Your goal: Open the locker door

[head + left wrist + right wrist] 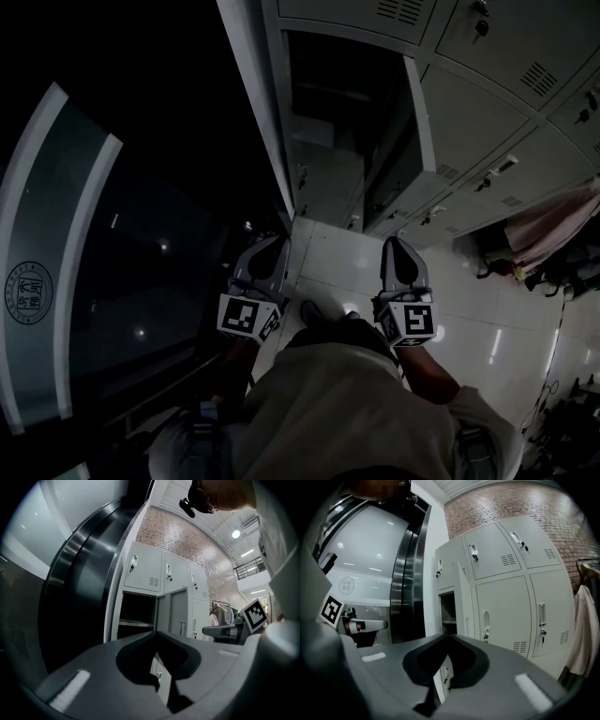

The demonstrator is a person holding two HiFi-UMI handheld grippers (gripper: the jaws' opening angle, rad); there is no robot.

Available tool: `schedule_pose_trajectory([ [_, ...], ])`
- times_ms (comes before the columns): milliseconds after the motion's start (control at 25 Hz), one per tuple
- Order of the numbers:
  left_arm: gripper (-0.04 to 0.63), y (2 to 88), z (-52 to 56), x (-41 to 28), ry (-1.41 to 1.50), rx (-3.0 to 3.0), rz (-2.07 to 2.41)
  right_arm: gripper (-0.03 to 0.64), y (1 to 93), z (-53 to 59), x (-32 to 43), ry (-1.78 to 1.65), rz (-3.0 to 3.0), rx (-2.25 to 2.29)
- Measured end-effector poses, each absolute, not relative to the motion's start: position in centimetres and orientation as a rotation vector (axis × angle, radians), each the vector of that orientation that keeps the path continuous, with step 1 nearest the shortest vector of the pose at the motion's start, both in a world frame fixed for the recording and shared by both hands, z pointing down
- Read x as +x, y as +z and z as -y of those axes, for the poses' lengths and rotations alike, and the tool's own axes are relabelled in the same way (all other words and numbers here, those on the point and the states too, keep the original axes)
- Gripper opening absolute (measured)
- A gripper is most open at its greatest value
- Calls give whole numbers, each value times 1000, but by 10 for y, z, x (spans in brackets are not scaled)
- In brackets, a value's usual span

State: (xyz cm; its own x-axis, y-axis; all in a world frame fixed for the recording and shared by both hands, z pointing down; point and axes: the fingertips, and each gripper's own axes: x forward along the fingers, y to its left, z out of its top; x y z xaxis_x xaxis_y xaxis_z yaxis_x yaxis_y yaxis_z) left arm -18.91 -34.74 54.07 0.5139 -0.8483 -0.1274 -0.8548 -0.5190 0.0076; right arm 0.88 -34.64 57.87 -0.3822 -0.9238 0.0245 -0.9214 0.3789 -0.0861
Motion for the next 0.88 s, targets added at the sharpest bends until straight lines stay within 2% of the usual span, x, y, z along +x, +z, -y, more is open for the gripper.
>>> schedule_pose_trajectory([
  [400,64,534,305,-174,175,-2673,-1551,2,555,308,23,-53,-2535,-1613],
  [880,64,528,173,-81,159,-2678,-1526,2,552,159,120,-110,-2562,-1636],
])
